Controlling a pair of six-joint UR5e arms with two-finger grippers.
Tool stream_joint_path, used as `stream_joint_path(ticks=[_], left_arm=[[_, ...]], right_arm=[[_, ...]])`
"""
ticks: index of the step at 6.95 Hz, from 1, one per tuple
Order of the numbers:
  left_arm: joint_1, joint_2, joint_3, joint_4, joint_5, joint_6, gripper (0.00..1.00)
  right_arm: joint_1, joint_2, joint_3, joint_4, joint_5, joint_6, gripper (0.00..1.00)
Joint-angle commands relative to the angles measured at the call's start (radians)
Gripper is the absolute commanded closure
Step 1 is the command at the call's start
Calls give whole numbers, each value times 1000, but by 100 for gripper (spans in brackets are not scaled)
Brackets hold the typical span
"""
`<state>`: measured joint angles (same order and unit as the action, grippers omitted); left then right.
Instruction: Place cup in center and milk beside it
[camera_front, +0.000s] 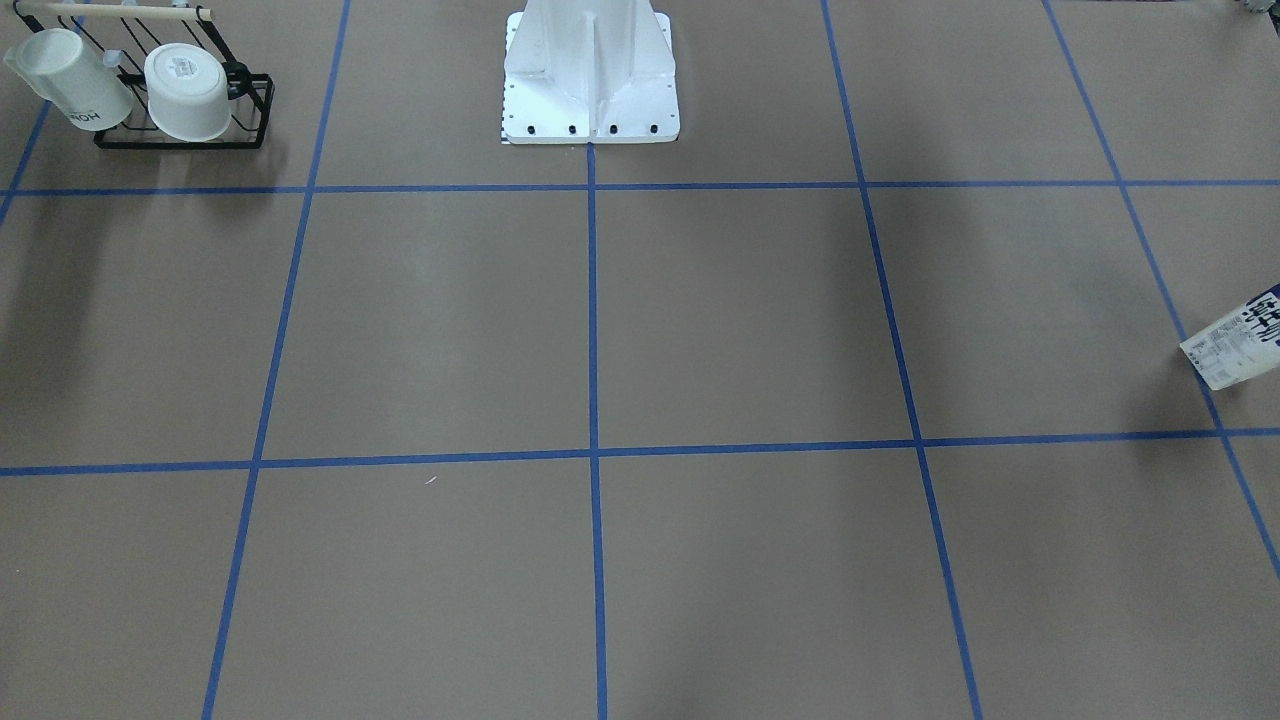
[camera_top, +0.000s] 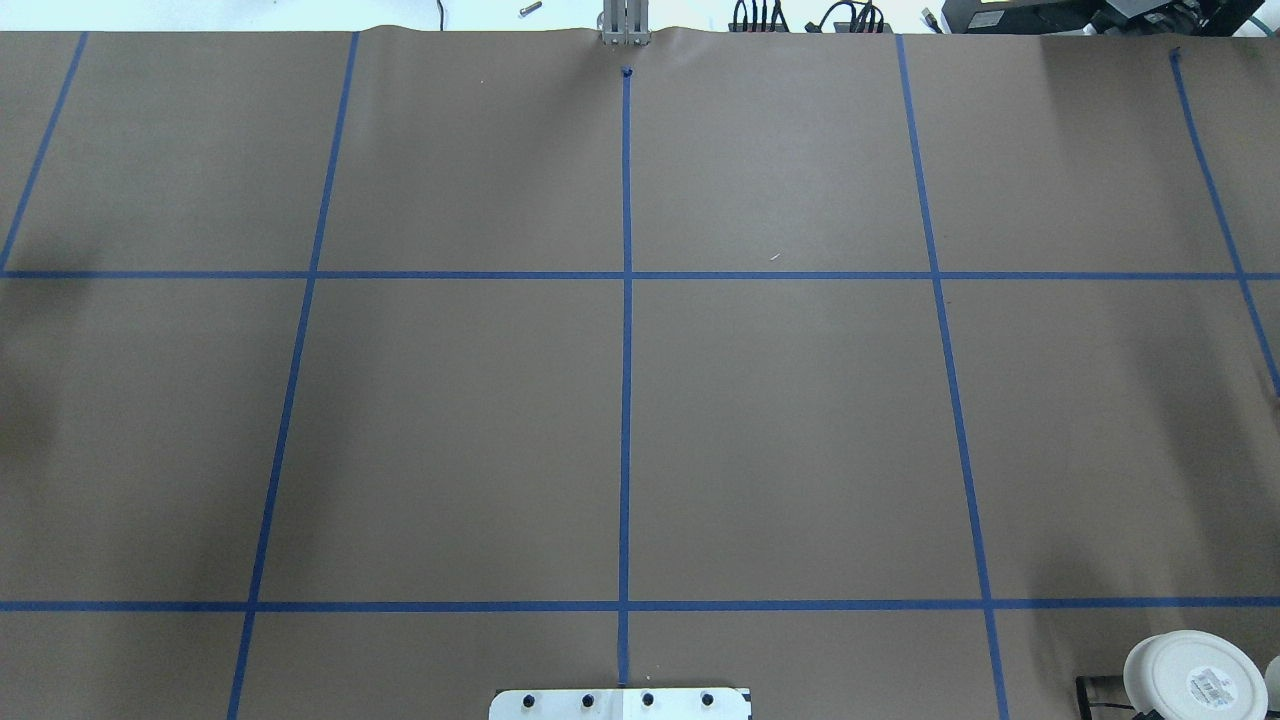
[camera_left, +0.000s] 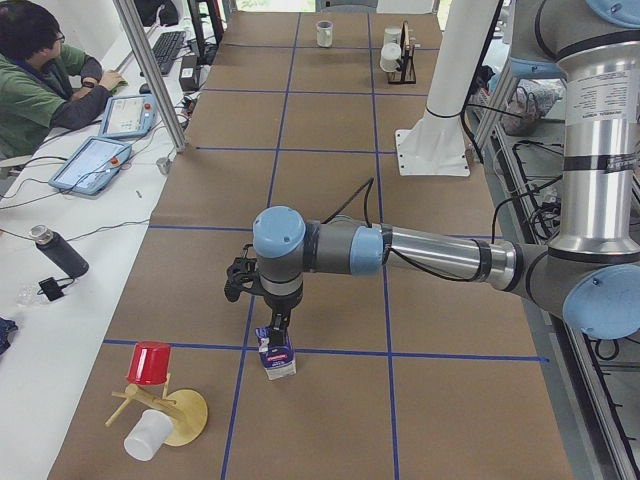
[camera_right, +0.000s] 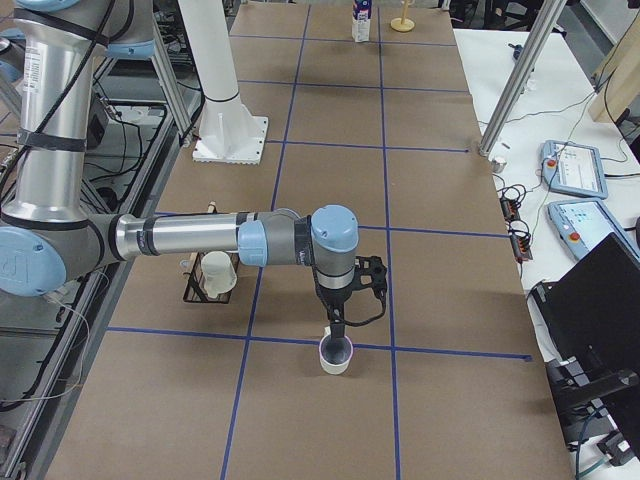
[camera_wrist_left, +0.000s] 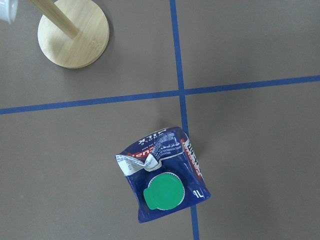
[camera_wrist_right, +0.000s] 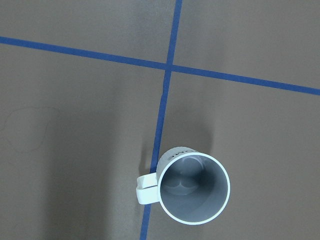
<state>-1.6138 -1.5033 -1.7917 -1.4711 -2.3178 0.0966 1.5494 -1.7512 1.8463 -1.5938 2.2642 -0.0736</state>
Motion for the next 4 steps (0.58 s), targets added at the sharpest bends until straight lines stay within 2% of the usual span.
stream_joint_path(ticks=[1,4], left_arm=[[0,2,-8,-2,0,3,2],[0,2,-56,0,2,2,2]], right_arm=[[0,-1,2,0,0,0,0],[0,5,40,0,-5,0,0]])
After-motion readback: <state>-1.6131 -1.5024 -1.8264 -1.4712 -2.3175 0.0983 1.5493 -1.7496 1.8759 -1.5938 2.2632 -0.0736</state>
